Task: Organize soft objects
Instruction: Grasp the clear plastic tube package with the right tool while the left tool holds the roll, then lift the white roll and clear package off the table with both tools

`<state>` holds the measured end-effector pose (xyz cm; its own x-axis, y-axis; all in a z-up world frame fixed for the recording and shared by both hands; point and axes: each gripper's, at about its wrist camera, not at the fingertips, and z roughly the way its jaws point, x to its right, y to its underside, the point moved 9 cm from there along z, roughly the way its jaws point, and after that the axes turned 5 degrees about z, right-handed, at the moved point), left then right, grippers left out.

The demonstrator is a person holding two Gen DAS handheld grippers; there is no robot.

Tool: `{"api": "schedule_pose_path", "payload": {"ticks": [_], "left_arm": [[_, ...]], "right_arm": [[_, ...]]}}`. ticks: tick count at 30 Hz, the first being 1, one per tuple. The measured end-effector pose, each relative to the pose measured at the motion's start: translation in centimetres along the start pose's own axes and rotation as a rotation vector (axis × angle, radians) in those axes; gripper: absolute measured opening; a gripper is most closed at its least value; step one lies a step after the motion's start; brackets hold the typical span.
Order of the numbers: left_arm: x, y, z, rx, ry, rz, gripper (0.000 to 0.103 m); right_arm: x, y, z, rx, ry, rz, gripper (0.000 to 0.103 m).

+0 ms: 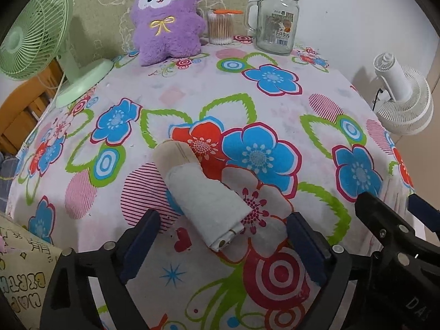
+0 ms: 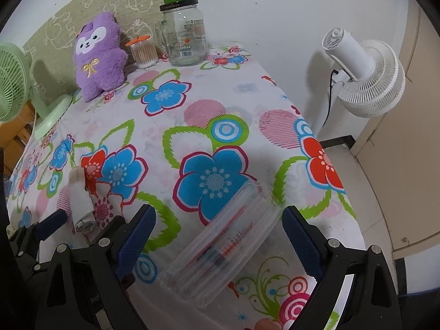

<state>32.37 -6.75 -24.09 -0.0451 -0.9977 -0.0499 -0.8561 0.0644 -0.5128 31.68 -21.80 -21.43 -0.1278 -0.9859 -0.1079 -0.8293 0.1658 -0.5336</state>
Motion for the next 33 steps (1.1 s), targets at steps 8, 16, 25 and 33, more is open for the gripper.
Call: {"api": "schedule_pose_path", "payload": {"ticks": [8, 16, 25, 33], "left_arm": [[0.5, 0.0, -1.0, 0.036, 0.029, 0.002, 0.038], [-0.4, 0.3, -1.5, 0.041, 0.013, -0.017, 0.035], [-0.9, 0.0, -2.7, 0.071, -0.004, -0.013, 0.034], [-1.2, 0.4, -4.0, 0.083, -0.008, -0.012, 0.034]], "right_arm": [[-0.6, 0.5, 0.0, -0.016, -0.066, 0.037, 0.078], [-0.5, 1.4, 0.7, -0.051, -0.067, 0.038, 0.052], [-1.3, 1.0, 0.1, -0.028, -0.078, 0.015, 0.045], [-1.9, 0.4, -1.4, 0.008, -0.087, 0.001, 0.044]]}}
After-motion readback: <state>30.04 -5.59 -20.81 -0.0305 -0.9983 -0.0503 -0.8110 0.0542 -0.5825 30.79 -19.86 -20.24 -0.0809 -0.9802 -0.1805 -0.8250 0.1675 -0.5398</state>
